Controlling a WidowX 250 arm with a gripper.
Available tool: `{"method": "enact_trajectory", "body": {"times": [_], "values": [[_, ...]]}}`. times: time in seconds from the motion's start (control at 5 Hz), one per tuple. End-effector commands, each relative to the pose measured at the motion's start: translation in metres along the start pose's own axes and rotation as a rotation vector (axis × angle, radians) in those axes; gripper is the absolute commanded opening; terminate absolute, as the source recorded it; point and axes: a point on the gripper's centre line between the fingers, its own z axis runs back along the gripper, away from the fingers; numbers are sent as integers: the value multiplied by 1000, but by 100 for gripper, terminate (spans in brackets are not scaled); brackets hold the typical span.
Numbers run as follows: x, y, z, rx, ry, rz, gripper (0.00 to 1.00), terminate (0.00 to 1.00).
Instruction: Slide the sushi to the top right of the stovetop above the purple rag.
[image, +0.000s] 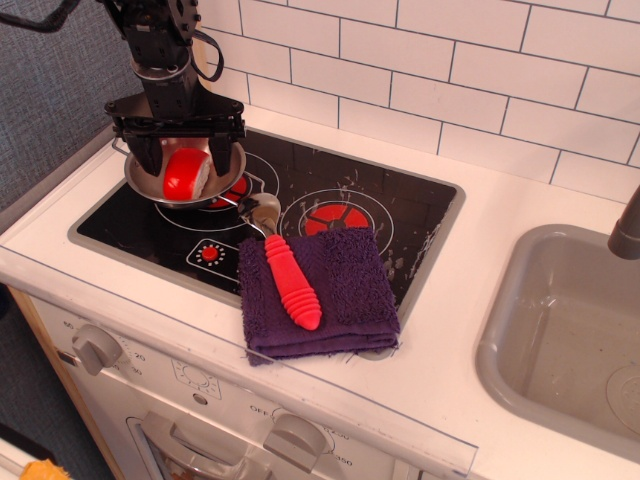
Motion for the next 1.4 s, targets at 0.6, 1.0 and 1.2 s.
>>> {"method": "enact_trajectory", "body": {"times": [0.6,1.0,1.2], "values": [[2,0,25,66,-74,19,0,0],[12,-19,90,83,-216,49,0,0],[14,-44,107,51,-265,36,0,0]]}}
